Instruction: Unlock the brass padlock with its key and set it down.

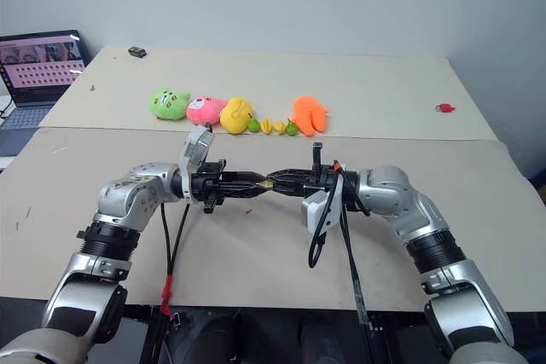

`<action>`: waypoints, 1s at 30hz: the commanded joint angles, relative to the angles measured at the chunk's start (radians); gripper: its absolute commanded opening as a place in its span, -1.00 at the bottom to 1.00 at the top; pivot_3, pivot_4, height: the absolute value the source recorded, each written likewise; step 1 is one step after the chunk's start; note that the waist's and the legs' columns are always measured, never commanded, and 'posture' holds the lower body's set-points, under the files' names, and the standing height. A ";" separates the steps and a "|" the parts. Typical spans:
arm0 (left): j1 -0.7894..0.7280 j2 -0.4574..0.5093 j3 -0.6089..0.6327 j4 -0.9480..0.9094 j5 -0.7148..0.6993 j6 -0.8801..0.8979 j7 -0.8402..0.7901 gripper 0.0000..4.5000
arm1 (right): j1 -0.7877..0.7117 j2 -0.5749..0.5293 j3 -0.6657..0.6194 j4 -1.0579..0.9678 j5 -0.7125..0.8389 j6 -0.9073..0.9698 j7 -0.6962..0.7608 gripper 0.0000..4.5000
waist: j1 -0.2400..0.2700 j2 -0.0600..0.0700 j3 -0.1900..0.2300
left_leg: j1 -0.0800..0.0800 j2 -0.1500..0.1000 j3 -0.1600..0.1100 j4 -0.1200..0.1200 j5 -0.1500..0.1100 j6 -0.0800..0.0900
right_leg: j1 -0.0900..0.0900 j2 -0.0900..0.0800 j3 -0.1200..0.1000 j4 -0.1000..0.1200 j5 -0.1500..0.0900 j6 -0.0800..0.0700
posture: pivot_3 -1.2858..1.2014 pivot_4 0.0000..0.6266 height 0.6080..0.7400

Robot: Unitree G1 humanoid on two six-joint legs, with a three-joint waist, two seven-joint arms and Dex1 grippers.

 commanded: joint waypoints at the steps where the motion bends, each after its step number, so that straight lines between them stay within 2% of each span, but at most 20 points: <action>1: -0.011 0.010 0.019 -0.016 0.004 0.006 0.030 -0.63 | 0.008 -0.002 0.019 -0.054 -0.032 -0.131 -0.039 -0.99 | 0.000 0.000 0.000 | 0.000 0.000 0.000 0.000 0.000 0.000 | 0.000 0.000 0.000 0.000 0.000 0.000 | 0.03 -0.52 0.73; 7: -0.013 0.008 0.015 -0.016 0.003 0.008 0.032 -0.63 | 0.018 -0.017 0.038 -0.046 -0.071 -0.171 -0.074 -0.99 | 0.000 0.000 0.000 | 0.000 0.000 0.000 0.000 0.000 0.000 | 0.000 0.000 0.000 0.000 0.000 0.000 | 0.03 -0.52 0.73; 18: -0.005 0.002 0.014 -0.024 0.001 0.007 0.039 -0.63 | 0.002 0.011 0.051 -0.064 0.057 -0.042 -0.037 -0.99 | 0.000 0.000 0.000 | 0.000 0.000 0.000 0.000 0.000 0.000 | 0.000 0.000 0.000 0.000 0.000 0.000 | 0.03 -0.52 0.73; 20: -0.005 0.001 0.016 -0.025 0.001 0.008 0.041 -0.63 | 0.001 0.016 0.046 -0.070 0.071 -0.018 -0.032 -0.56 | 0.000 0.000 0.000 | 0.000 0.000 0.000 0.000 0.000 0.000 | 0.000 0.000 0.000 0.000 0.000 0.000 | 0.03 -0.52 0.73; 21: -0.004 0.001 0.017 -0.025 0.000 0.008 0.041 -0.63 | 0.001 0.017 0.048 -0.073 0.085 -0.003 -0.021 -0.52 | -0.002 0.000 0.000 | 0.000 0.000 0.000 0.000 0.000 0.000 | 0.000 0.000 0.000 0.000 0.000 0.000 | 0.03 -0.52 0.73; 23: -0.003 0.001 0.016 -0.027 0.000 0.007 0.044 -0.63 | 0.005 0.016 0.054 -0.079 0.112 0.019 -0.001 -0.15 | -0.003 0.000 0.000 | 0.000 0.000 0.000 0.000 0.000 0.000 | 0.000 0.000 0.000 0.000 0.000 0.000 | 0.03 -0.52 0.73; 24: -0.003 0.000 0.016 -0.027 0.000 0.008 0.045 -0.63 | 0.008 0.017 0.055 -0.082 0.124 0.031 0.006 -0.05 | -0.002 0.000 0.000 | 0.000 0.000 0.000 0.000 0.000 0.000 | 0.000 0.000 0.000 0.000 0.000 0.000 | 0.03 -0.52 0.73; 25: -0.004 0.000 0.016 -0.027 0.000 0.007 0.046 -0.63 | 0.008 0.018 0.052 -0.083 0.111 0.029 0.003 0.15 | -0.001 0.000 0.000 | 0.000 0.000 0.000 0.000 0.000 0.000 | 0.000 0.000 0.000 0.000 0.000 0.000 | 0.03 -0.52 0.73; 28: -0.004 -0.001 0.015 -0.026 0.000 0.006 0.048 -0.63 | 0.012 0.005 0.063 -0.082 0.083 0.034 0.023 0.60 | 0.003 0.000 0.000 | 0.000 0.000 0.000 0.000 0.000 0.000 | 0.001 0.000 0.000 0.000 0.000 0.000 | 0.03 -0.52 0.73; 30: -0.005 0.000 0.015 -0.025 0.000 0.005 0.048 -0.63 | 0.015 -0.002 0.066 -0.077 0.072 0.020 0.027 0.60 | 0.003 0.000 0.000 | 0.000 0.000 0.000 0.000 0.000 0.000 | 0.001 0.000 0.000 0.000 0.000 0.000 | 0.03 -0.52 0.73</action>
